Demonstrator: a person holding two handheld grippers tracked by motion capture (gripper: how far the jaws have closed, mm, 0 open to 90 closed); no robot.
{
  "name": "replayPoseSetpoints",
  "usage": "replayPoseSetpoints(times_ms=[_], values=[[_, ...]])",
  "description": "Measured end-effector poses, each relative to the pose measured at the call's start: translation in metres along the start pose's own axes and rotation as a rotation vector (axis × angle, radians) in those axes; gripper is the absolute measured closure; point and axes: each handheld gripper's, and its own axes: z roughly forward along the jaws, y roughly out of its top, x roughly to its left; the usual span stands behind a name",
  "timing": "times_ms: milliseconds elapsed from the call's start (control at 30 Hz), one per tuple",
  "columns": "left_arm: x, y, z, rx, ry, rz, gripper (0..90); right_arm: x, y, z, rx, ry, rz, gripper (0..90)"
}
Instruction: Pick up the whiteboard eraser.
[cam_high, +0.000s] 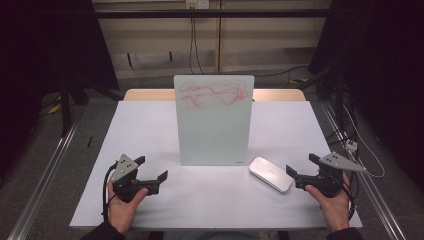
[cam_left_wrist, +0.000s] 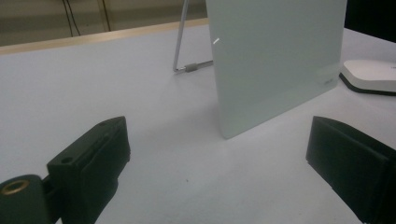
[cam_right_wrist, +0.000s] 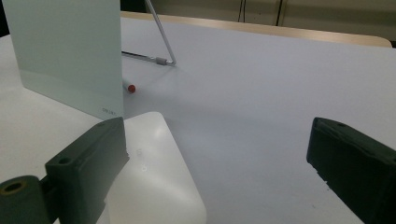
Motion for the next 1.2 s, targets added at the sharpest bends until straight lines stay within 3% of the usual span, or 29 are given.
replayPoseSetpoints(times_ms=[300,367,467,567,600,700,733,800,933,1100,1200], values=[[-0.001,0.0,0.001,0.011,-0.019,0.0,5.5,-0.001,0.0,0.003,0.023,0.023,0.003,5.1],[-0.001,-0.001,0.001,0.011,-0.021,-0.02,5.5,0.0,0.001,0.004,0.046,0.026,0.0,4.8],[-0.001,-0.001,0.002,0.019,-0.014,-0.01,5.5,0.003,0.002,0.005,0.11,0.058,-0.005,8.0],[-0.001,-0.001,0.002,0.02,-0.021,-0.011,5.5,0.006,0.002,0.007,0.136,0.093,-0.009,7.8],[-0.001,0.0,0.002,0.02,-0.024,-0.016,5.5,0.009,0.004,0.011,0.171,0.106,-0.038,7.5],[-0.002,0.0,0.002,0.021,-0.023,-0.011,5.6,0.014,0.007,0.018,0.199,0.113,-0.071,8.6],[-0.001,0.0,0.003,0.026,-0.024,0.004,5.6,0.015,0.009,0.02,0.204,0.123,-0.079,10.3],[-0.002,0.0,0.003,0.025,-0.027,-0.006,5.6,0.016,0.01,0.022,0.213,0.13,-0.082,11.4],[0.0,-0.001,0.003,0.03,-0.032,-0.007,5.6,0.022,0.014,0.032,0.283,0.166,-0.12,16.2],[-0.001,-0.001,0.003,0.037,-0.04,-0.006,5.6,0.025,0.017,0.039,0.35,0.166,-0.174,19.8],[-0.001,-0.001,0.002,0.037,-0.043,-0.003,5.6,0.025,0.022,0.044,0.369,0.172,-0.177,19.7]])
